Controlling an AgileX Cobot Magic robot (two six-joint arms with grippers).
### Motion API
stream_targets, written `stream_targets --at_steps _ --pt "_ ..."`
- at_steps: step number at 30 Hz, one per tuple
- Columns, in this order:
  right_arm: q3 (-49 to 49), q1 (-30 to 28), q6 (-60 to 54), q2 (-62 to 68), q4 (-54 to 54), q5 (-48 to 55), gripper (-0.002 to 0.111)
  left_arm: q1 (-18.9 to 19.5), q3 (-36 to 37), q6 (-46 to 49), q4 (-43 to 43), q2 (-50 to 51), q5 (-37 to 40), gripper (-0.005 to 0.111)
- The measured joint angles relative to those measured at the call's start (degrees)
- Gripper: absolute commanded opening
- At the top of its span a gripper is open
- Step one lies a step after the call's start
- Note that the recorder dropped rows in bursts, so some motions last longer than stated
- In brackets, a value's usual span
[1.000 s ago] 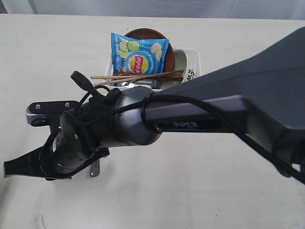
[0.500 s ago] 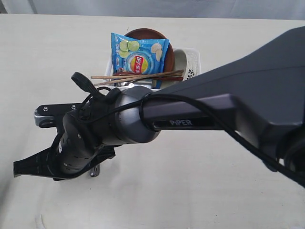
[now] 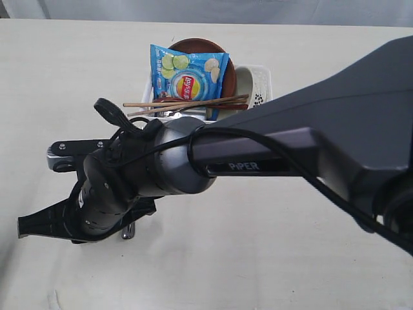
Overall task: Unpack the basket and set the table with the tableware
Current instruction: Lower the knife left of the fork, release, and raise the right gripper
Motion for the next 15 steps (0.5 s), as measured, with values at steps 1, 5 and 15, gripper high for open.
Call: stream_targets --at_steps 1,5,15 --pt "0.0 0.0 0.5 0.0 -0.5 0.1 0.000 0.0 0.0 0.0 0.0 0.0 0.0 0.000" --pt "-0.1 0.0 3.1 0.0 -3.5 0.8 0.000 0.0 0.0 0.0 0.0 0.0 0.0 0.000" --pt "-0.2 0.0 7.3 -0.3 -8.5 2.1 0.000 0.0 0.0 0.0 0.0 0.0 0.0 0.000"
